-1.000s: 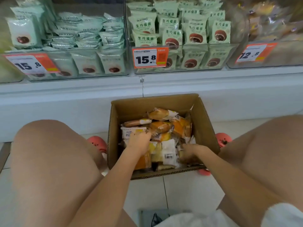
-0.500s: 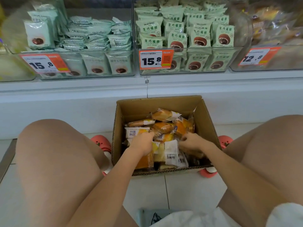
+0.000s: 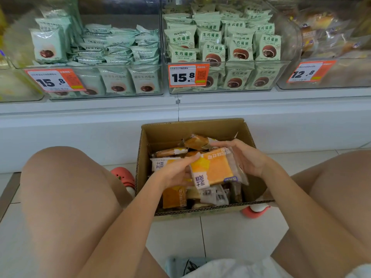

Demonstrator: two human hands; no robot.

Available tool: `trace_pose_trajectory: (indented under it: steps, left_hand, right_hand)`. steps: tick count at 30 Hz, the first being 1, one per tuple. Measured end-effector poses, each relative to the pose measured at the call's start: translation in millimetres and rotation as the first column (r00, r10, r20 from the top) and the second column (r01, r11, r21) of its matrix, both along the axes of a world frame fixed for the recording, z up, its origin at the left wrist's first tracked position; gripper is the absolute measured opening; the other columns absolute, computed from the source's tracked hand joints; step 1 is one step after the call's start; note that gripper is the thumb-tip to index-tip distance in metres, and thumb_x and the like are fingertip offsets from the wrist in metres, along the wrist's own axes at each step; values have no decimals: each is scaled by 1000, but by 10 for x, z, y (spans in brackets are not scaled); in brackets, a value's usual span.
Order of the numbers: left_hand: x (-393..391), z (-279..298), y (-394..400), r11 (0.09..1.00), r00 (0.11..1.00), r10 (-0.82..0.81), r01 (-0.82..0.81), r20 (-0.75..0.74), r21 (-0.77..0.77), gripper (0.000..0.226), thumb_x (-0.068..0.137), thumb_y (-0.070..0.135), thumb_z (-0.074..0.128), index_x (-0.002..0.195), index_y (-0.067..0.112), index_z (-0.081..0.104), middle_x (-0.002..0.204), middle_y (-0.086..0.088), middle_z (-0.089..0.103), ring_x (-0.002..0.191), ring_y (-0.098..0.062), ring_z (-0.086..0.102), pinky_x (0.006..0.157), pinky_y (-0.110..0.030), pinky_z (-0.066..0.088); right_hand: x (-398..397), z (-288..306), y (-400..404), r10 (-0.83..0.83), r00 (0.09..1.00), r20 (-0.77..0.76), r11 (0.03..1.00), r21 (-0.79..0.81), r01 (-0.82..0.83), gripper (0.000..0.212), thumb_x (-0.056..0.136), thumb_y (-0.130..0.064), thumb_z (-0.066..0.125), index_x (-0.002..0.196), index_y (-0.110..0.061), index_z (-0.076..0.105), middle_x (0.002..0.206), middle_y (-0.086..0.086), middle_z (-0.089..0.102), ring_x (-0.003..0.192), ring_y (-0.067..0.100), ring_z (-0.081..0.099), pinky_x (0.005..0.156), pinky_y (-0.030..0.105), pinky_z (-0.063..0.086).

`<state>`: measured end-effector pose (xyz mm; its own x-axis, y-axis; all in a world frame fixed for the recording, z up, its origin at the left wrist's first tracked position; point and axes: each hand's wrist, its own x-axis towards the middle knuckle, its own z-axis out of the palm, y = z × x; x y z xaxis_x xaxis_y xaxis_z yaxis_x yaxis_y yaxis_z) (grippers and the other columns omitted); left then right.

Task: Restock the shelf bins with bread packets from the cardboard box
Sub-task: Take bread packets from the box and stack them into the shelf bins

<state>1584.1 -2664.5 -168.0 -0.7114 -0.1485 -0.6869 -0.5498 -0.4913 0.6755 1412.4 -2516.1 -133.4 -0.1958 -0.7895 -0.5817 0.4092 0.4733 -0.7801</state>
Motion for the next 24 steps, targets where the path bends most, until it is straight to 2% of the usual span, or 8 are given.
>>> trace_pose_trajectory:
  steps: [2, 5, 8, 11, 15, 19, 22, 24]
  left_hand:
    - [-62, 33, 21, 981, 981, 184, -187, -53, -55, 34, 91, 46, 55, 102, 15, 60, 94, -6, 71, 88, -21, 68, 76, -37, 55]
    - [-123, 31, 42, 899, 931, 358, -363, -66, -245, 39, 95, 52, 40, 95, 17, 56, 85, -4, 69, 79, -18, 67, 70, -32, 54]
    - [-129, 7, 24, 782, 916, 374, -396, -146, -481, 50, 100, 50, 22, 72, 17, 46, 69, -2, 59, 68, -18, 62, 65, -25, 47]
    - [-138, 35, 61, 544, 928, 271, -368, -257, -755, 50, 102, 43, 21, 62, 21, 40, 62, 3, 49, 63, -16, 52, 62, -27, 39]
    - [-95, 68, 109, 270, 950, 171, -299, -260, -915, 44, 103, 34, 26, 92, 12, 63, 71, -2, 60, 65, -14, 56, 56, -19, 38]
    - [-37, 78, -6, 202, 969, 170, -211, -178, -956, 46, 104, 35, 24, 129, 16, 57, 98, -9, 69, 87, -23, 64, 73, -34, 50]
    - [-66, 128, 16, 126, 983, 137, -142, -125, -982, 46, 104, 35, 22, 130, 18, 56, 101, -7, 69, 90, -25, 64, 74, -37, 50]
    - [-74, 134, 29, 175, 953, 208, -256, -219, -951, 47, 104, 34, 25, 109, 11, 66, 79, -4, 65, 69, -18, 60, 61, -28, 44]
  right_hand:
    - [44, -21, -22, -67, 997, 49, 998, -6, 68, 47, 94, -53, 41, 128, -25, 56, 123, 11, 64, 108, 27, 62, 83, 41, 53]
    - [150, -37, -101, -136, 988, -78, 987, 75, 142, 46, 91, -55, 46, 121, -22, 57, 112, 9, 69, 100, 26, 68, 83, 45, 56]
    - [288, -102, -177, -246, 929, -278, 953, 104, 283, 37, 96, -49, 41, 112, -21, 60, 115, 11, 64, 93, 29, 69, 68, 41, 60]
    - [382, -201, -176, -372, 854, -364, 900, 83, 428, 36, 99, -48, 34, 104, -23, 60, 98, 5, 66, 80, 24, 69, 58, 37, 60]
    - [395, -287, -195, -548, 828, -119, 812, 163, 560, 36, 98, -50, 33, 94, -25, 58, 89, 4, 66, 82, 25, 66, 67, 42, 57]
    - [437, -384, -216, -545, 834, 85, 829, 204, 521, 45, 96, -56, 34, 108, -21, 60, 101, 8, 68, 94, 28, 65, 75, 44, 55]
    - [488, -443, -154, -599, 787, 147, 798, 196, 570, 42, 94, -55, 41, 109, -21, 60, 100, 8, 70, 91, 25, 67, 70, 40, 58]
    - [531, -462, -106, -644, 726, 241, 765, 200, 612, 42, 92, -55, 45, 108, -20, 61, 92, 6, 71, 79, 20, 70, 61, 30, 59]
